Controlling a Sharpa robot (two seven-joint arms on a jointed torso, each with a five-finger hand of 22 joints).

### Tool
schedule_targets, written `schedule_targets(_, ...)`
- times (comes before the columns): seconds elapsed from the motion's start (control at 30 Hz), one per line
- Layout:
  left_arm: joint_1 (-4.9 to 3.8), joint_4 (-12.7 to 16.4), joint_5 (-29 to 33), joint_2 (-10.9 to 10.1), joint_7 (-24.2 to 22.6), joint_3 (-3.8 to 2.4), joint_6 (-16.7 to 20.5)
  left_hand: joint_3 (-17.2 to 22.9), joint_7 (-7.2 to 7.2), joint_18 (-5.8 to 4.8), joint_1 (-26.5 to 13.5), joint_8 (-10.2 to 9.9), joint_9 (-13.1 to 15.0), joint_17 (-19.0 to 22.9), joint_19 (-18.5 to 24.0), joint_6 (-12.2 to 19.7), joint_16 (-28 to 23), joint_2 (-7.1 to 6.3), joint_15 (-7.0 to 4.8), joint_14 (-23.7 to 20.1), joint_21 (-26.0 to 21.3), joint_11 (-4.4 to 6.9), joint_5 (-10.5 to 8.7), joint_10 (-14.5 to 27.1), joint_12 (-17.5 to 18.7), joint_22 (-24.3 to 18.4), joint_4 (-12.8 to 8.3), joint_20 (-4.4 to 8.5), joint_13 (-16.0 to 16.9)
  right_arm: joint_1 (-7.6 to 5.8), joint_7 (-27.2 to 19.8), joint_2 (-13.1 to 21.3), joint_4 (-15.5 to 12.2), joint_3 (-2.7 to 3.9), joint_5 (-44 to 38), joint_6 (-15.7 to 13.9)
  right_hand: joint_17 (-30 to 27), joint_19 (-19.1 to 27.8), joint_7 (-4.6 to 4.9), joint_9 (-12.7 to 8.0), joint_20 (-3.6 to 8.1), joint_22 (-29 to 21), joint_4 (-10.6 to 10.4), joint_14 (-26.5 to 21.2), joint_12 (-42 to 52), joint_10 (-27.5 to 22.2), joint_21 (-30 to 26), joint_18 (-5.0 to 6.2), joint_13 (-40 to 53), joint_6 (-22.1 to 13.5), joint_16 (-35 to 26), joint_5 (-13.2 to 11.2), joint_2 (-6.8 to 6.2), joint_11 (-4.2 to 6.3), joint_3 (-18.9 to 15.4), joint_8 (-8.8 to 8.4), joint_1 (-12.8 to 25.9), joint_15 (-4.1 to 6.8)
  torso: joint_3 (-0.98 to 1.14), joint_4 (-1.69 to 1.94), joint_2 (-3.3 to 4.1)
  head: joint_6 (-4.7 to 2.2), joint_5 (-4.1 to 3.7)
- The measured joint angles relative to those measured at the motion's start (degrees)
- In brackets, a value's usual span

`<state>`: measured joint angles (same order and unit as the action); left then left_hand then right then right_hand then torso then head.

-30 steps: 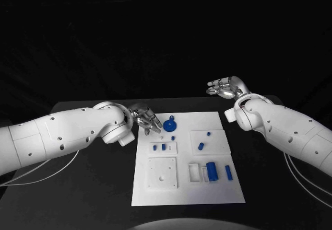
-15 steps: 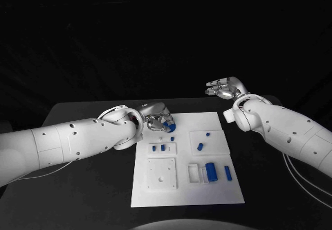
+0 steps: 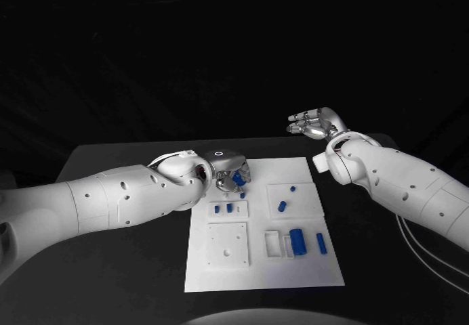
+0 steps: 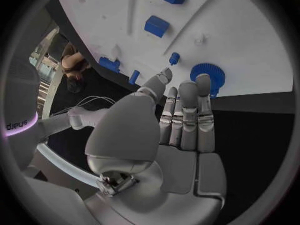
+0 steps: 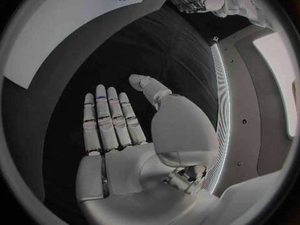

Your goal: Assemble the parts on the task board

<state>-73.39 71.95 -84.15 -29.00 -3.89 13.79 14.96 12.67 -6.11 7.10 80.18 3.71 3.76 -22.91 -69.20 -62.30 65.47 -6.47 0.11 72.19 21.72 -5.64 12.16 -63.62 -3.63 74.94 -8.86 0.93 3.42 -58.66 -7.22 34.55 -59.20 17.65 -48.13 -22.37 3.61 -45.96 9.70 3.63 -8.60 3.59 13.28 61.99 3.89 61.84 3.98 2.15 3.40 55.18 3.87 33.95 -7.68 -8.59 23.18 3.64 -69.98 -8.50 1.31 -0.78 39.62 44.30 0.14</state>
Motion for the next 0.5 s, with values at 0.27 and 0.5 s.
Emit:
schedule_targets(0.27, 0.48, -1.3, -3.0, 1.0, 0.1, 0.00, -2.6, -2.0, -0.20, 0.09, 0.6, 0.0, 0.0, 0.4, -1.3, 0.2, 1.1, -0.62, -0.20, 0.6, -1.1, -0.09, -0.24, 0.1, 0.0, 0.0, 1.7, 0.10, 0.0, 0.00, 0.0, -0.1, -0.1, 0.01, 0.0, 0.0, 0.0, 0.0, 0.00, 0.0, 0.00, -0.1, 0.0, 0.0, 0.0, 0.0, 0.0, 0.01, 0.0, 0.0, 0.0, 0.0, 0.00, 0.00, 0.0, 0.00, 0.0, 0.00, 0.02, 0.07, -0.01, 0.10, -0.12)
schedule_targets(0.5, 1.01, -2.1, -4.3, 1.5, 0.1, 0.00, -4.0, -1.6, -0.20, 0.10, 0.6, 0.0, 0.0, 0.5, -1.6, 0.2, 1.3, -0.62, -0.31, 0.7, -1.1, 0.13, -0.24, -0.1, 0.0, 0.0, 2.1, 0.14, 0.0, 0.00, 0.0, -0.1, -0.1, 0.01, 0.0, 0.0, 0.0, 0.0, 0.00, 0.0, 0.00, 0.0, 0.0, 0.0, 0.0, 0.0, 0.0, 0.01, 0.0, 0.0, 0.0, 0.0, 0.00, 0.00, 0.0, 0.00, 0.0, 0.01, 0.02, 0.07, -0.01, 0.19, -0.14)
